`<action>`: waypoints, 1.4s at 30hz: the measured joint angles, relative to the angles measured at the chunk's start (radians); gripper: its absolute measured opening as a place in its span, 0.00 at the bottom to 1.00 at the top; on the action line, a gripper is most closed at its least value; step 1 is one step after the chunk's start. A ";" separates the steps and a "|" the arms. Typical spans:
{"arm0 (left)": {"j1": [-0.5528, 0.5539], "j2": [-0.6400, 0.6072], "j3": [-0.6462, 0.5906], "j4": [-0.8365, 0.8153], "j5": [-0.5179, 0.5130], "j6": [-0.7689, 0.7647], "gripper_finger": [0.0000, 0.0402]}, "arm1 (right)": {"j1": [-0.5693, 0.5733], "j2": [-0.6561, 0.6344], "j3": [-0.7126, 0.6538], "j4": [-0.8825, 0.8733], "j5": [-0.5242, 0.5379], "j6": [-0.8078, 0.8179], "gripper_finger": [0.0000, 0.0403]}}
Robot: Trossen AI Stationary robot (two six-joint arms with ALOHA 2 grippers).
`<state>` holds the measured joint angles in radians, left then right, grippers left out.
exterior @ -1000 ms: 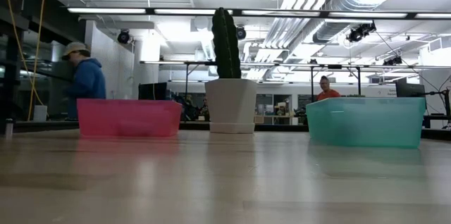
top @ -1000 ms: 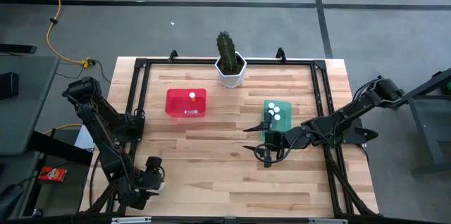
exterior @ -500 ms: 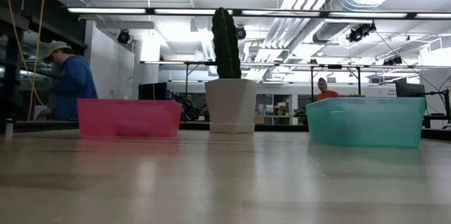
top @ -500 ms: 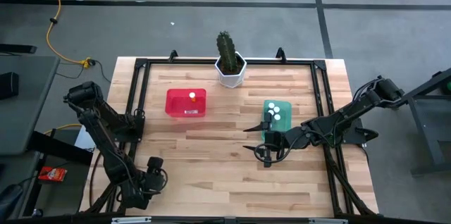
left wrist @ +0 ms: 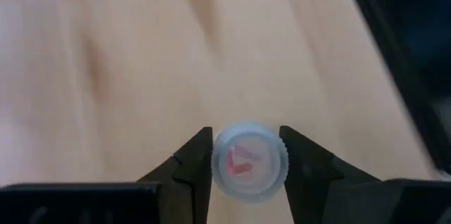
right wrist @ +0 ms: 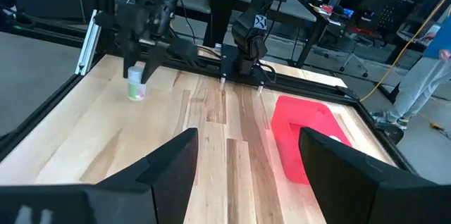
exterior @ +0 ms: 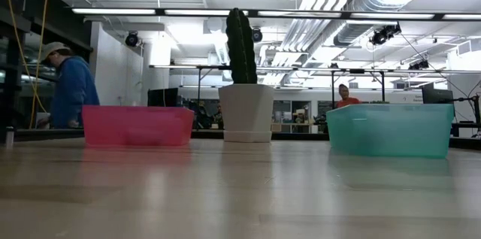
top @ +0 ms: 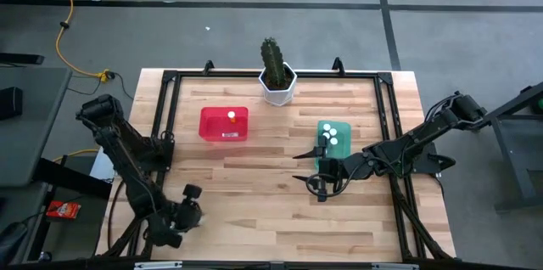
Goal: Pick and place medicine bottles into bin by pill shape (circle, oval)
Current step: Put the transparent capsule bottle into the green bin
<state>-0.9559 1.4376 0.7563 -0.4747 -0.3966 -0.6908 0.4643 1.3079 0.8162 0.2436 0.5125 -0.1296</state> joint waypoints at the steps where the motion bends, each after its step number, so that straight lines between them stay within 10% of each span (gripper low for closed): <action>1: 0.019 -0.011 0.000 0.001 -0.044 0.036 0.28 | 0.000 0.000 0.000 0.000 0.000 -0.006 0.60; 8: 0.235 -0.054 0.000 0.061 -0.245 0.363 0.33 | 0.000 0.000 0.000 0.009 0.000 -0.015 0.60; 18: 0.583 0.011 0.000 0.578 -0.064 0.812 0.31 | 0.016 0.000 0.000 0.110 0.001 -0.122 0.60; 32: 0.820 0.361 0.013 1.268 0.100 0.859 0.31 | 0.095 0.000 0.000 0.252 0.000 -0.272 0.60; 42: 0.903 0.550 0.312 1.193 0.130 0.878 0.31 | 0.086 0.000 0.000 0.255 0.001 -0.272 0.60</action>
<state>-0.0525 1.9871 1.0683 0.7184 -0.2670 0.1870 0.5499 1.3079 0.8162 0.4984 0.5131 -0.4015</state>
